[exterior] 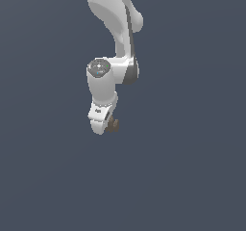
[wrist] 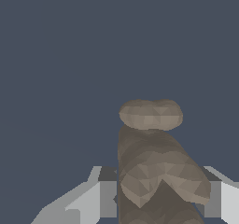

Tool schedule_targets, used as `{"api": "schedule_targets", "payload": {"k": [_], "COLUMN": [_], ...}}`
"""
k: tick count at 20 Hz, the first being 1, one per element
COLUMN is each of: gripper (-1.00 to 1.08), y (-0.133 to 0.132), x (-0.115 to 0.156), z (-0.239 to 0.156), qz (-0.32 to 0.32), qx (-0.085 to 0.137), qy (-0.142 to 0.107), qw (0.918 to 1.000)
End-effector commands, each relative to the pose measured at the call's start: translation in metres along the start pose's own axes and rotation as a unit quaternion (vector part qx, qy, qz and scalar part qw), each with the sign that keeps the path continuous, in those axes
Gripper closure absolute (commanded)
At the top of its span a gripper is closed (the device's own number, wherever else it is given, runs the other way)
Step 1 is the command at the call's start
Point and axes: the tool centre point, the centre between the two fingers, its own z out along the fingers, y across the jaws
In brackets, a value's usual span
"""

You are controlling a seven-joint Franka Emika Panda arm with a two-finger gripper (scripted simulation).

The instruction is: Pick up the object and move it to a goal position.

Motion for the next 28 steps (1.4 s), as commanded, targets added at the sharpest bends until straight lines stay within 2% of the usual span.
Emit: {"api": "schedule_targets", "payload": {"k": [1, 20, 28], "gripper": [1.08, 1.08, 1.08], "y": [0.006, 0.089, 0.115], "x": [0.000, -0.005, -0.006], "z": [-0.009, -0.122, -0.155], "qz": [0.000, 0.000, 0.000], "qx": [-0.001, 0.000, 0.000], "qy": [0.000, 0.001, 0.000], "qw": [1.0000, 1.0000, 1.0000]}}
